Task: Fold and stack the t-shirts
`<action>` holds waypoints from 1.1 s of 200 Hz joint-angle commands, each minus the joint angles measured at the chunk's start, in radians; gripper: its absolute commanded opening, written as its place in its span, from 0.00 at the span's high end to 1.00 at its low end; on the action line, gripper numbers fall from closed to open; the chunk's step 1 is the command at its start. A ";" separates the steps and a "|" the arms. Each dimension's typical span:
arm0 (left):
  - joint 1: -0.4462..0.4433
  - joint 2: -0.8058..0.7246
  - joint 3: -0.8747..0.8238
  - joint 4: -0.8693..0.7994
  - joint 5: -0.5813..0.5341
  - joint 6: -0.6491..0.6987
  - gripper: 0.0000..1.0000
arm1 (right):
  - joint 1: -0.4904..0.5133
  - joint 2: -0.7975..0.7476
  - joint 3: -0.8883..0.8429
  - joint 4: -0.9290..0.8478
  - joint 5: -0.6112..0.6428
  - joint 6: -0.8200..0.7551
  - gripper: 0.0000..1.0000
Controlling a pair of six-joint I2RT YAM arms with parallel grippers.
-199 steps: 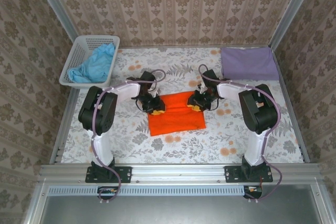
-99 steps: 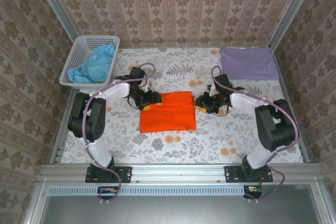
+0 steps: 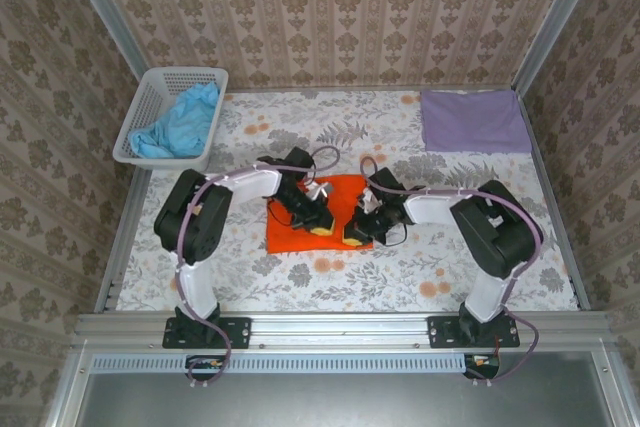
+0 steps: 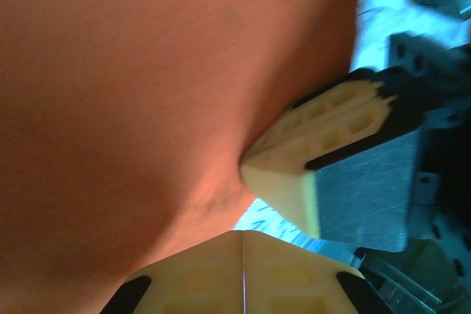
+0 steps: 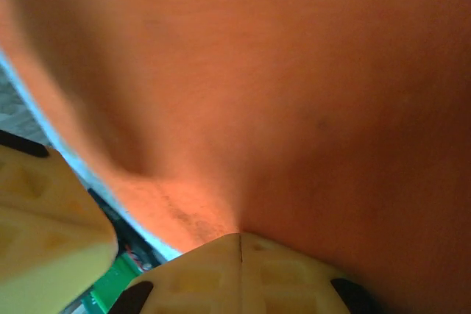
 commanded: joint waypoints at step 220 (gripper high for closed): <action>0.237 -0.480 0.005 -0.165 -0.799 -0.155 0.00 | -0.139 -0.334 -0.007 -0.207 0.417 -0.228 0.20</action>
